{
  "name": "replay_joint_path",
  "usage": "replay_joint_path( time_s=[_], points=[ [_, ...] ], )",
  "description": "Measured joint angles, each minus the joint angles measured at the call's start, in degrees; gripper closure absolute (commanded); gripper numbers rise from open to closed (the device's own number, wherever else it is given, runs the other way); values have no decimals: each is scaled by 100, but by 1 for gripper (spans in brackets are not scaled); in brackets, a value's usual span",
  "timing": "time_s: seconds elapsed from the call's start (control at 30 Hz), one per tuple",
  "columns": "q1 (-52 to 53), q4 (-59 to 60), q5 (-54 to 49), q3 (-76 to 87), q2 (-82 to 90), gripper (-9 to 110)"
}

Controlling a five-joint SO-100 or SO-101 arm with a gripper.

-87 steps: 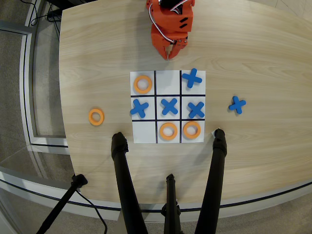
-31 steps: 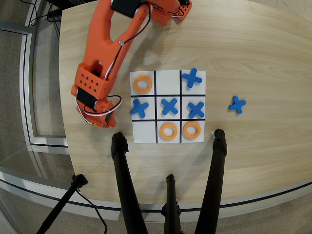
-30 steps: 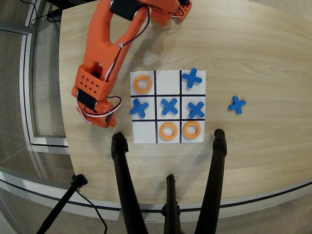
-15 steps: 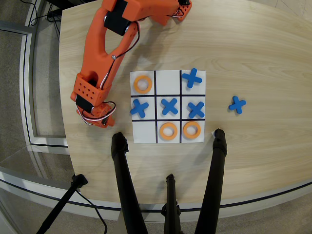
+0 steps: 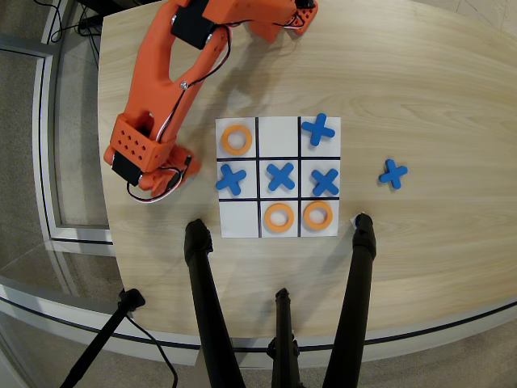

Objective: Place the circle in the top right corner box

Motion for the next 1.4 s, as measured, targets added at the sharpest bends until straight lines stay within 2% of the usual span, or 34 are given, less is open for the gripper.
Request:
replay_joint_path(
  time_s=[0.17, 0.47, 0.57, 0.73, 0.97, 1.13, 1.23, 1.4],
  points=[
    [-141, 35, 202, 114, 35, 102],
    [-132, -88, 510, 158, 123, 102],
    [-290, -105, 896, 149, 439, 102],
    [-1063, -105, 1424, 88, 2013, 102],
    [-2909, -431, 2021, 1547, 4140, 102],
    [-3428, -1345, 2153, 2153, 3937, 102],
    [-3384, -2048, 2153, 2162, 3384, 102],
    [-3243, -2373, 2153, 1696, 2276, 102]
  ],
)
